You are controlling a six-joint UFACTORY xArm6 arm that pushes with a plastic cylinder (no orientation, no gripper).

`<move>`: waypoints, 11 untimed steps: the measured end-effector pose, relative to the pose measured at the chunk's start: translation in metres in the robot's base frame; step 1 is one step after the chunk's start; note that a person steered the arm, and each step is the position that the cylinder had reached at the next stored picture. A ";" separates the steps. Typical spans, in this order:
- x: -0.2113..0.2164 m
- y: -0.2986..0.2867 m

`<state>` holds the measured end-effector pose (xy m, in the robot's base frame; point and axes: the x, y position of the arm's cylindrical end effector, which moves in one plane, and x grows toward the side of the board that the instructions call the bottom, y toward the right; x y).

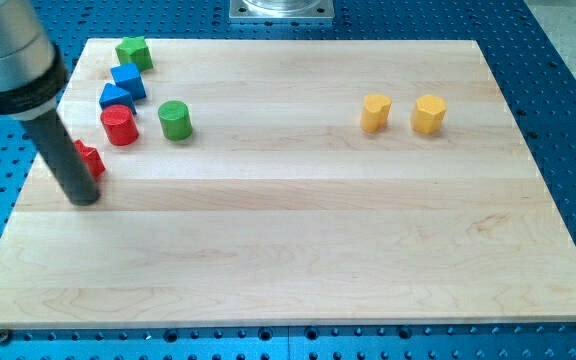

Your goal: Move the red star vertically below the red circle

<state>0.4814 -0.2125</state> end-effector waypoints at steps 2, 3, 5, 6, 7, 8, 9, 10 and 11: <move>0.015 0.027; 0.023 -0.075; -0.010 -0.092; -0.028 -0.088; -0.039 -0.067; -0.040 -0.036; -0.041 -0.028; -0.009 -0.053; 0.005 -0.025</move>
